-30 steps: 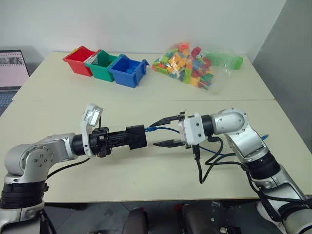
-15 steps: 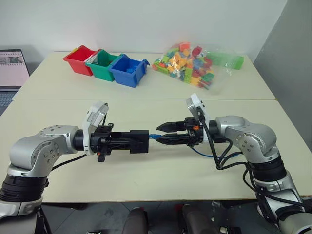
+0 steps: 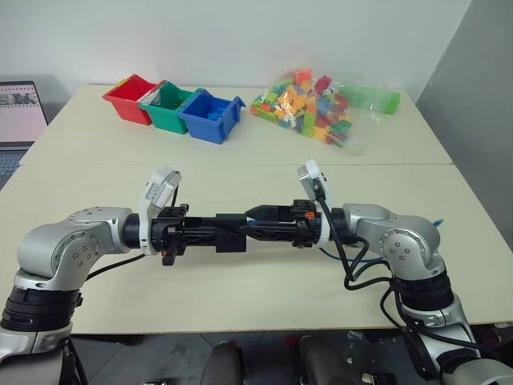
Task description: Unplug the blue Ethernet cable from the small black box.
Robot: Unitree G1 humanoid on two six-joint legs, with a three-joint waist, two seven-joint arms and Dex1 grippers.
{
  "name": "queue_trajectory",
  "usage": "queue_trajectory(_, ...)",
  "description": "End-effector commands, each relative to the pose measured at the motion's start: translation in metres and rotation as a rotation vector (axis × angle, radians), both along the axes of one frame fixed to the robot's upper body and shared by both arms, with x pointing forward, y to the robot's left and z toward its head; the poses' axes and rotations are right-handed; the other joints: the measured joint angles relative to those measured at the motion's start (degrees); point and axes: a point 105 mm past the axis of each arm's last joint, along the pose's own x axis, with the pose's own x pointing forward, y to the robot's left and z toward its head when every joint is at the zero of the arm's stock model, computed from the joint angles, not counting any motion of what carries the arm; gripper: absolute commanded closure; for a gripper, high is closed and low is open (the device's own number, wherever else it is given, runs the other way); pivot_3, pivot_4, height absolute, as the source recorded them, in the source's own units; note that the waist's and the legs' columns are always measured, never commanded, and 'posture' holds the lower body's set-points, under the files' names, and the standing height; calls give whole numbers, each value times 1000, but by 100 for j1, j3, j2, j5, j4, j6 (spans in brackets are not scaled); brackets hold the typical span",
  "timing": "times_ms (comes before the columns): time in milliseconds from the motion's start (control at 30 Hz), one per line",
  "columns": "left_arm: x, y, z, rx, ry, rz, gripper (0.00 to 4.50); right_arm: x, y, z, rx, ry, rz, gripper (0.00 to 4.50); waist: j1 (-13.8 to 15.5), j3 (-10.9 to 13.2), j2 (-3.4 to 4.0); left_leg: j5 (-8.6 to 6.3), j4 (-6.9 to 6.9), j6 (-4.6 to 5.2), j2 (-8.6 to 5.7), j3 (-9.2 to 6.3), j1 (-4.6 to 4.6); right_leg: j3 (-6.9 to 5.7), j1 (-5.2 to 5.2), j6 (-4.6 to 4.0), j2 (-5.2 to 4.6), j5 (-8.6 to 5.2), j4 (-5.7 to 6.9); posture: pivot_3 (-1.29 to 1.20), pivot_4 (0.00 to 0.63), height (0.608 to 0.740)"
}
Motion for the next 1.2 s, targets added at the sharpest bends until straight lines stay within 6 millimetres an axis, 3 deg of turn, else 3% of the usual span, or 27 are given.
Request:
queue_trajectory(33,-3,-2,17,-25,-65,-19,3709,-2,1,9,22,-39,15,2105,-1,0,0,0,0,0,0,0,0,0,0,0,0,0,0,0,150,740)
queue_trajectory(467,-5,0,17,-14,-69,-17,3709,7,-9,6,3,-17,10,2105,-4,0,0,0,0,0,0,0,-1,0,0,1,1,-1,-2,0,150,740)
queue_trajectory(1100,-5,2,15,-9,-65,-4,3709,5,-12,6,-4,-4,35,2105,-4,0,0,0,-1,0,0,0,-1,0,0,2,1,-1,-3,0,150,740)
queue_trajectory(1200,-4,1,16,-14,-66,-2,3709,4,-12,4,-13,-9,42,2532,-4,0,0,0,0,0,0,0,-2,0,0,2,1,-1,-3,0,150,740)
